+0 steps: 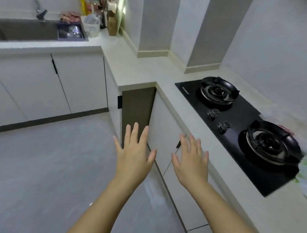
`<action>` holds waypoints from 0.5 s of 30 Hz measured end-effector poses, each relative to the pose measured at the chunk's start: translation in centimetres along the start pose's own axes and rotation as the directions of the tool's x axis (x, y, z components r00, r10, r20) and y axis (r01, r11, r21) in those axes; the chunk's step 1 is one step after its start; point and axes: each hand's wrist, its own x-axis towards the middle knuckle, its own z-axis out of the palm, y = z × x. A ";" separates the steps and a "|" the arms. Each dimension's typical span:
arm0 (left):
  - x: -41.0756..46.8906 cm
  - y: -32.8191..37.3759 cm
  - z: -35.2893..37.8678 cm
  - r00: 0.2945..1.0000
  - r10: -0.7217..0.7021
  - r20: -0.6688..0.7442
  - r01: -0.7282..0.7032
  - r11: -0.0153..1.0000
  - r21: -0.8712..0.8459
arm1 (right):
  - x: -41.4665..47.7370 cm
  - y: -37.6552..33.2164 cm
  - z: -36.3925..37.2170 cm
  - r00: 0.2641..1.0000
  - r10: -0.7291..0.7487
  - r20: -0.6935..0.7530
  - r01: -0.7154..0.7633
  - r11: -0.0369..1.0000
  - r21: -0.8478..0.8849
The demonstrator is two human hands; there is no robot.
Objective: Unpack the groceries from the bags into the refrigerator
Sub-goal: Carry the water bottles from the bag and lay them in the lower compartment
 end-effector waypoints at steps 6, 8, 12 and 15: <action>1.9 7.8 2.6 0.972 0.227 0.063 -0.227 0.974 -0.005 | -0.5 8.6 -1.5 0.970 0.228 -0.085 -0.222 0.972 0.074; 2.3 10.4 3.7 0.958 0.279 0.067 -0.279 0.960 -0.010 | -0.7 11.5 -2.0 0.952 0.282 -0.120 -0.271 0.957 0.101; 2.6 16.2 6.1 0.938 0.336 0.081 -0.335 0.942 -0.027 | -0.8 17.6 -3.2 0.924 0.350 -0.154 -0.332 0.934 0.130; 2.2 21.0 8.0 0.928 0.362 0.093 -0.360 0.932 -0.032 | -1.3 22.5 -4.6 0.913 0.369 -0.173 -0.348 0.927 0.139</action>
